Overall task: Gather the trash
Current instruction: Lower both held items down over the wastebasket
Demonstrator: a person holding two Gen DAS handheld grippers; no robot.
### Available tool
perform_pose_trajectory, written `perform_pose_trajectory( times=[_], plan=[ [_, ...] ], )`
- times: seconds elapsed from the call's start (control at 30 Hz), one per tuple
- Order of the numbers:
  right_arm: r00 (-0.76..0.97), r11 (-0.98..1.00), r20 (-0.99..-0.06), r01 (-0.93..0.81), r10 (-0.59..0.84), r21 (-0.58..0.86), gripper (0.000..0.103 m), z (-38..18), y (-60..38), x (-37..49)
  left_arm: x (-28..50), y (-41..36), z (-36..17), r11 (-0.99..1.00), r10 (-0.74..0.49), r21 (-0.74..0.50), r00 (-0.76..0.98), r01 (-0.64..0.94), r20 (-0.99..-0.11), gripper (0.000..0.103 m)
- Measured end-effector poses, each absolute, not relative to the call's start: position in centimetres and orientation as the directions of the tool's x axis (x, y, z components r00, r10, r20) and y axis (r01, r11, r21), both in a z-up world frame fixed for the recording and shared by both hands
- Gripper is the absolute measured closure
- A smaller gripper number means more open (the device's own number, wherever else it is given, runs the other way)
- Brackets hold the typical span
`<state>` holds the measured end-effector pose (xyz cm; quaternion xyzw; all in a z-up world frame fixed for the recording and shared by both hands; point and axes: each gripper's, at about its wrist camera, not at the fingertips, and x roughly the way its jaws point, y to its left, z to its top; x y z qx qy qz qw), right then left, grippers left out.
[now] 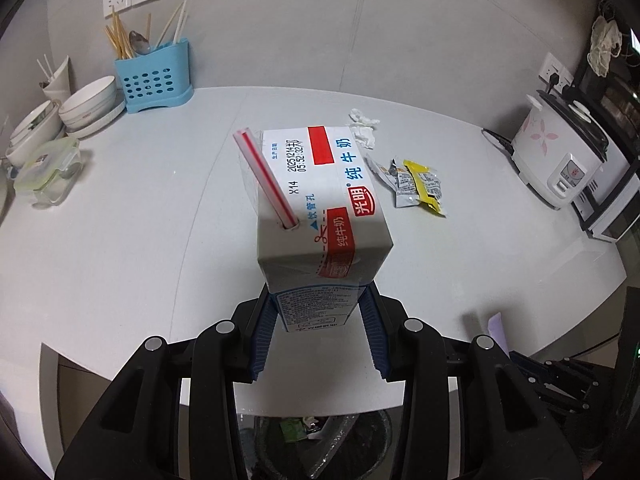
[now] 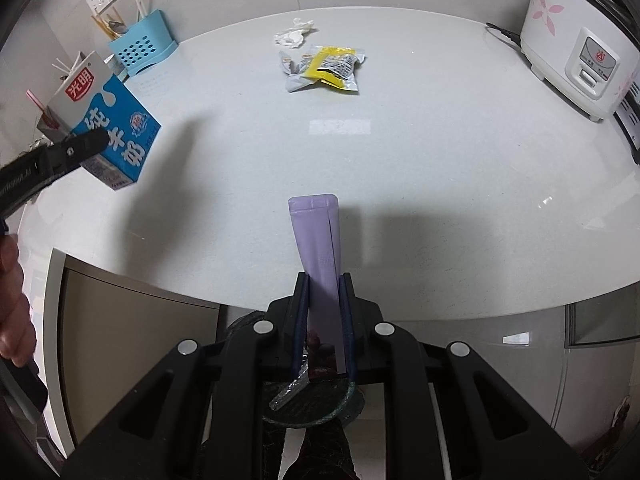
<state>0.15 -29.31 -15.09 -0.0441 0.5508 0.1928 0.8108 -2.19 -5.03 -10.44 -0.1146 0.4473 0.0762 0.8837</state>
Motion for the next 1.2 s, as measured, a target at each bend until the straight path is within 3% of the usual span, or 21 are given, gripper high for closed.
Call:
perform_pose_trajectory(
  times=[0.5, 1.2],
  plan=[
    [0.353, 0.917, -0.895, -0.377, 0.273, 0.131, 0.088, -13.8, -27.5, -5.0, -9.0, -5.5, -9.5, 0.975, -0.065, -0.175, 0.587, -0.133, -0.807, 0.063],
    [0.276, 0.877, -0.909, -0.451, 0.314, 0.166, 0.088, -17.8, -25.7, -11.7, -18.3, -6.0, -17.8, 0.968, -0.151, -0.227, 0.47, -0.108, -0.87, 0.063]
  ],
)
